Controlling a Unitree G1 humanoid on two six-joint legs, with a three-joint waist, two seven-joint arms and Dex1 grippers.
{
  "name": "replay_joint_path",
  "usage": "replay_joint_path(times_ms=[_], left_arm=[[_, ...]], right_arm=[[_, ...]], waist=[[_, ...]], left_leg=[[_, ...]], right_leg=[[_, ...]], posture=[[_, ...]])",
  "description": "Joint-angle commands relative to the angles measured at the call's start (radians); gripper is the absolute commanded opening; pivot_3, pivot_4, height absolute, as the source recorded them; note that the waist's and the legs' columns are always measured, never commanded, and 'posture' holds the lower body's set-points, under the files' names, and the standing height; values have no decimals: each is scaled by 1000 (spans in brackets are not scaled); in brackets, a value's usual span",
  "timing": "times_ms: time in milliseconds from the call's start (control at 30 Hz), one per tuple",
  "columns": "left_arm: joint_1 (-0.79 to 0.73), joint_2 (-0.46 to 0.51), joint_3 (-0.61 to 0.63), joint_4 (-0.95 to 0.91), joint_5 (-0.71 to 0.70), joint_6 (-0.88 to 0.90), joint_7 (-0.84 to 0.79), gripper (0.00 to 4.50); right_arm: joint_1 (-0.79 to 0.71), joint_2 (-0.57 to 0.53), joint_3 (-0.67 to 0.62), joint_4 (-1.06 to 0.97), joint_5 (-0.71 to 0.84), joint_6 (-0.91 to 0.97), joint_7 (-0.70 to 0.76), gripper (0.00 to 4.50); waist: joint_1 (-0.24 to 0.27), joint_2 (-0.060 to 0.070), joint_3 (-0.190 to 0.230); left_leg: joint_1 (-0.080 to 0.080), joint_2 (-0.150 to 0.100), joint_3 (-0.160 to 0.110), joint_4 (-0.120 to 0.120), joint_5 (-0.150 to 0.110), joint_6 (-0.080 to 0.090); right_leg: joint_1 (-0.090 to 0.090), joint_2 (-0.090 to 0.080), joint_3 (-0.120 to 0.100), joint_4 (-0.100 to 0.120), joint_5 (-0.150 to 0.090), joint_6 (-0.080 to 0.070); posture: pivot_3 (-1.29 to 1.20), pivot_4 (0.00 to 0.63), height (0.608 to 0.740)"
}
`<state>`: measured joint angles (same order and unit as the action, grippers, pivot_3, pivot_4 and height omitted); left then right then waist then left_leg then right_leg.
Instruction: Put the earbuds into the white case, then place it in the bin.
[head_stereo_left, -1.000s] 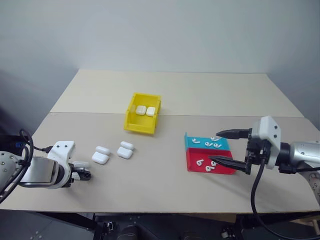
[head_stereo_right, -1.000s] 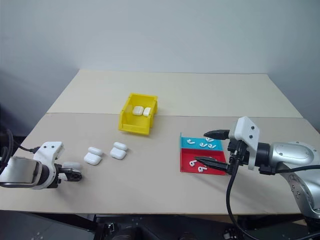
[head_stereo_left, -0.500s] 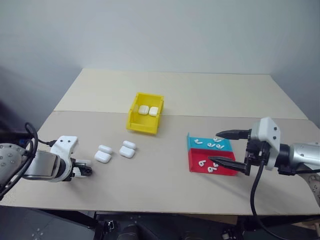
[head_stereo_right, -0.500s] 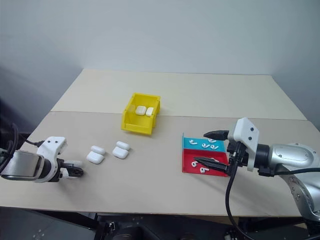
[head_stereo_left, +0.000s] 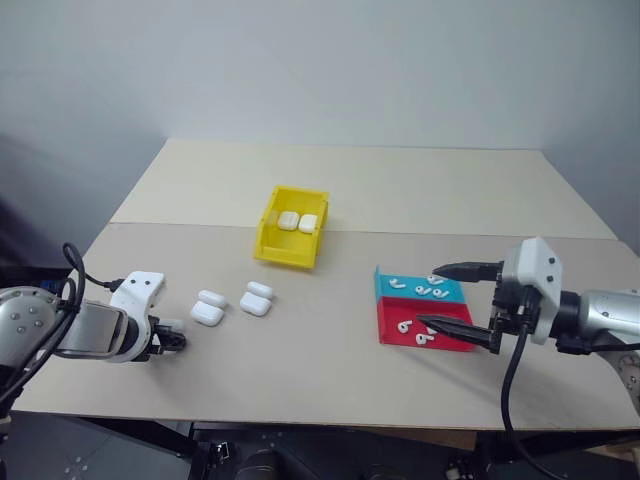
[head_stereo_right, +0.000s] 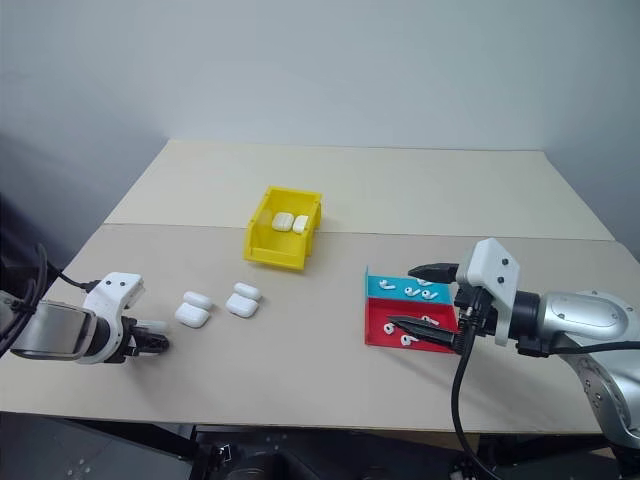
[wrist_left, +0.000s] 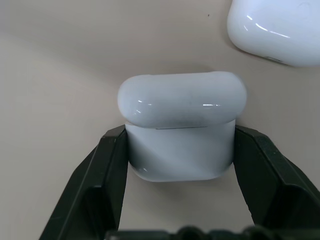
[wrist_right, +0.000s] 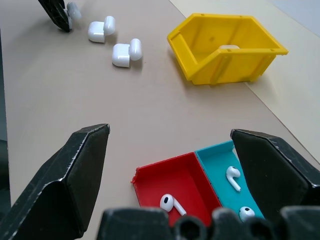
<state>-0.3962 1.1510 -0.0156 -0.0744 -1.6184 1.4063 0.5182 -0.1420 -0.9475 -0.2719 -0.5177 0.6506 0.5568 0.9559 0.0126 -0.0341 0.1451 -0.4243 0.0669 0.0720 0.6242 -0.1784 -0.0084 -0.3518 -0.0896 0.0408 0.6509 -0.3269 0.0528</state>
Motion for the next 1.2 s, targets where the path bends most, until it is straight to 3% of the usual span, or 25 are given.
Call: replay_joint_path(times_ms=[33,133,233,333,400,533,667,833,1100,1200], left_arm=[[33,-4,26,-25,5,15,5,2803],[88,40,112,-120,24,0,-53,2803],[173,56,304,-218,60,-65,-170,2803],[248,-14,504,-358,219,-249,-397,2803],[241,-92,529,-422,319,-402,-511,2803],[182,-197,496,-426,383,-547,-730,2803],[15,-319,333,-379,464,-688,-1034,2803],[-125,-402,142,-299,616,-807,-1344,2803],[-210,-486,10,-202,759,-894,-1584,2803],[-203,-514,12,-217,761,-885,-1586,2803]], right_arm=[[1,-12,-51,-25,16,-3,-1,4500],[4,-11,-57,-23,13,-5,-1,4500],[1,-10,-56,-14,7,-10,0,4500],[-23,-2,-36,11,-7,-20,-6,4500],[-54,11,-7,28,-20,-29,-14,4500],[-101,22,24,48,-31,-29,-11,4500],[-195,-38,119,68,-94,1,17,4500],[-341,-88,299,110,-191,55,64,4500],[-593,-82,580,197,-370,86,220,4500],[-640,-91,677,231,-458,21,315,3926]], waist=[[0,0,0],[-3,0,0],[-9,-1,1],[-7,-2,2],[-4,-1,1],[1,-1,1],[1,0,1],[-7,0,1],[-17,0,2],[-15,0,2]], left_leg=[[0,0,0,0,0,0],[0,0,0,0,0,0],[-2,0,0,-1,0,0],[-3,1,0,-1,0,-1],[-2,0,2,-1,0,-1],[-1,0,2,0,0,-1],[-4,0,1,1,0,0],[-6,0,1,3,0,0],[-8,1,1,3,0,1],[-8,2,1,4,0,1]], right_leg=[[0,0,0,0,0,0],[0,0,0,0,0,0],[-2,0,1,-1,0,0],[-2,0,-1,-1,0,0],[-1,-1,-1,-2,0,0],[0,0,-1,-2,0,-1],[-1,0,-1,-2,1,0],[-2,1,-1,-3,1,1],[-5,3,0,-2,1,2],[-5,3,0,-2,1,2]], posture=[[0,150,740],[0,150,740],[0,150,740],[0,150,740],[0,150,740],[0,150,740],[0,150,740],[0,150,740],[0,150,740],[0,150,740]])
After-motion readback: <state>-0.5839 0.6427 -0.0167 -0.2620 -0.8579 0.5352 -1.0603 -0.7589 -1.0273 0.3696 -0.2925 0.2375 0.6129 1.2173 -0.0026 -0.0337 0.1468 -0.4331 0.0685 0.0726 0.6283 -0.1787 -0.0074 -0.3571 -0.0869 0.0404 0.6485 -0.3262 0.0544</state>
